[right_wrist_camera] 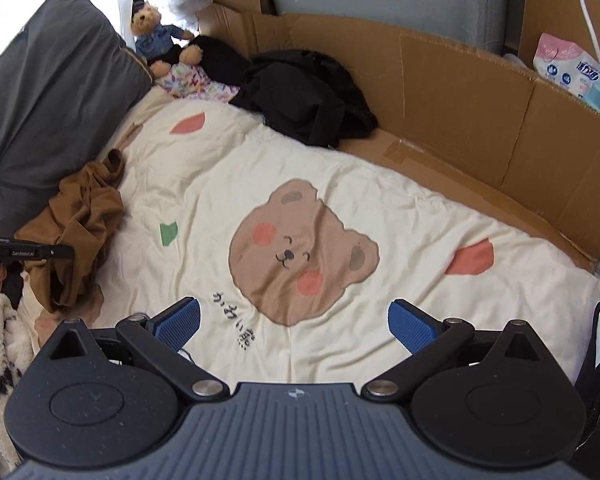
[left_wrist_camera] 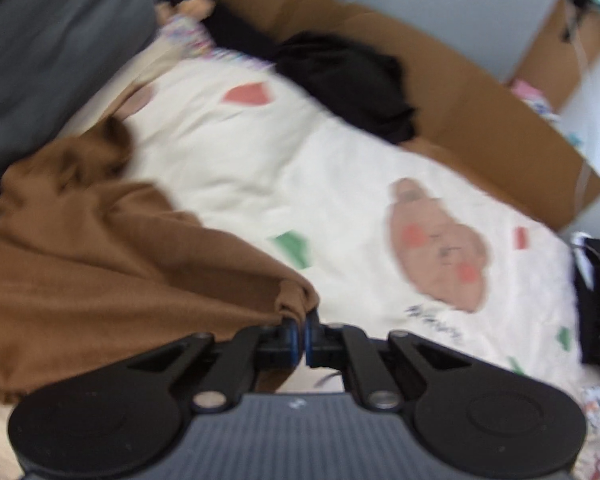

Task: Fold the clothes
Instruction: 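Lift the shirt with the left tool while the right tool grasps its hanging fabric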

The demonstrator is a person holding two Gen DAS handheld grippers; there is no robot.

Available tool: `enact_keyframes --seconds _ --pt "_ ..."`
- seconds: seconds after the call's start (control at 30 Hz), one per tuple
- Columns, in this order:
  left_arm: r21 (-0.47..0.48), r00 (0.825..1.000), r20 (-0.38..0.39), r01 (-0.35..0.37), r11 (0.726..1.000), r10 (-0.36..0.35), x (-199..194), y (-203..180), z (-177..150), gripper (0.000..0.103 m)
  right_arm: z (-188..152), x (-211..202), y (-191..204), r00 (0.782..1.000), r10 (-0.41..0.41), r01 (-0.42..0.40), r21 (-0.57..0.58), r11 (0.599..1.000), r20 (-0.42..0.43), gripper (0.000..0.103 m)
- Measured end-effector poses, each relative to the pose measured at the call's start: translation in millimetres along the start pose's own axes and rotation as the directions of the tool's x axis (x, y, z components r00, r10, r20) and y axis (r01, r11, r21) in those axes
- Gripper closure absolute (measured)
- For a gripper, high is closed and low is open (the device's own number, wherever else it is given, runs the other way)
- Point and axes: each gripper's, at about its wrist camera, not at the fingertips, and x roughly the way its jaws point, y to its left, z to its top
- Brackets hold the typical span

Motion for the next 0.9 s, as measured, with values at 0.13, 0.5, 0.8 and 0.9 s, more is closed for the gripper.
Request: enact_keyframes --seconds 0.13,0.5,0.8,0.9 --pt "-0.015 0.998 0.025 0.062 0.998 -0.061 -14 -23 14 0.1 3 -8 -2 1.0 0.017 -0.017 0.011 1.0 0.015 0.0" --pt "0.036 0.96 0.128 0.245 0.969 -0.247 -58 -106 47 0.101 3 -27 5 0.993 0.091 -0.093 0.024 0.995 0.075 0.0" --pt "0.025 0.919 0.203 0.339 0.94 -0.337 -90 -153 57 0.101 5 -50 18 0.977 0.189 -0.187 -0.032 0.982 0.103 0.0" --pt "0.023 0.901 0.225 0.375 0.927 -0.37 -101 -165 57 0.101 3 -55 24 0.972 0.217 -0.212 -0.07 0.975 0.085 0.0"
